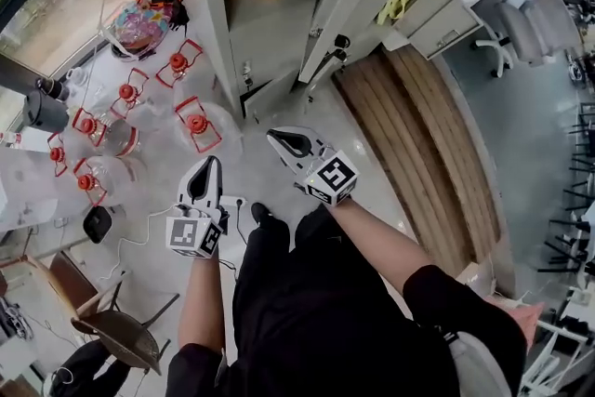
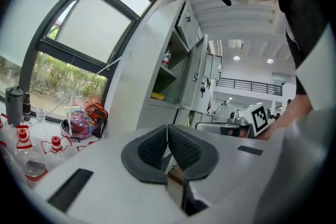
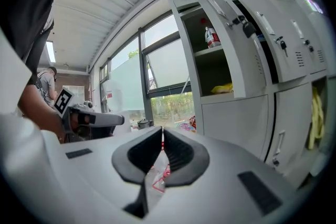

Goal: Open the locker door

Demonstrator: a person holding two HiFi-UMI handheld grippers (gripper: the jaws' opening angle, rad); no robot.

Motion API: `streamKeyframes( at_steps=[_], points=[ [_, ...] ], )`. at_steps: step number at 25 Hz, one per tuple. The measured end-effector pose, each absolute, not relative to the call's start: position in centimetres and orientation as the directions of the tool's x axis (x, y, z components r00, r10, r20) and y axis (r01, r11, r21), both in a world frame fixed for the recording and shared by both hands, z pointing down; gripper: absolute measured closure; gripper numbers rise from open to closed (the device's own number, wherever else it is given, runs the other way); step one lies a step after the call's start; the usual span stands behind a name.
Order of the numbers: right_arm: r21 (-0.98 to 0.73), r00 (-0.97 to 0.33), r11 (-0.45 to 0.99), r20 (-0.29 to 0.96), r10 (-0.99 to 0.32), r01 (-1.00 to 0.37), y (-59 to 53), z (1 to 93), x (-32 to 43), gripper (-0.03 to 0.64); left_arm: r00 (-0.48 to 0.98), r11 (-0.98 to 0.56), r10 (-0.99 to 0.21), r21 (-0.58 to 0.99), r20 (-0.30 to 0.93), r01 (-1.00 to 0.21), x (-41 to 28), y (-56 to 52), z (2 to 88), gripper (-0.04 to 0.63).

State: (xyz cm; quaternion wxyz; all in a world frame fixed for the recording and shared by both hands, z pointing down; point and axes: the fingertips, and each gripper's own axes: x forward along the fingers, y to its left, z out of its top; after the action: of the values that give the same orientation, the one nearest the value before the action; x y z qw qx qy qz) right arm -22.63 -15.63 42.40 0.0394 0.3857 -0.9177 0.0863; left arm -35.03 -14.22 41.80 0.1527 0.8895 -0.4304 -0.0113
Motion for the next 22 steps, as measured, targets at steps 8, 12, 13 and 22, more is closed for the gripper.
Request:
streamKeyframes(
  at_steps=[8, 12, 13, 22],
  points=[
    [-0.141, -0.675, 0.660, 0.164, -0.719, -0.738, -19.9, 46.4, -22.9, 0.600, 0.656, -0.612, -0.745, 0.266, 0.122, -0.745, -33.5, -17.9, 44.2, 0.577],
    [-0.164, -0.644, 0.623, 0.178, -0.744, -0.765, -23.1, 48.8, -22.5, 0.574, 0.660, -0.620, -0.739, 0.248, 0.133, -0.744, -32.8, -20.1, 45.3, 0.577],
    [-0.169, -0.642, 0.619, 0.185, -0.744, -0.767, -23.7, 49.5, -22.5, 0.563, 0.656, -0.616, -0.742, 0.248, 0.138, -0.748, -32.7, -20.5, 45.6, 0.577],
    [-0.149, -0.625, 0.608, 0.221, -0.749, -0.780, -28.7, 53.8, -22.9, 0.532, 0.622, -0.574, -0.765, 0.261, 0.165, -0.776, -33.8, -23.2, 48.6, 0.577]
  ],
)
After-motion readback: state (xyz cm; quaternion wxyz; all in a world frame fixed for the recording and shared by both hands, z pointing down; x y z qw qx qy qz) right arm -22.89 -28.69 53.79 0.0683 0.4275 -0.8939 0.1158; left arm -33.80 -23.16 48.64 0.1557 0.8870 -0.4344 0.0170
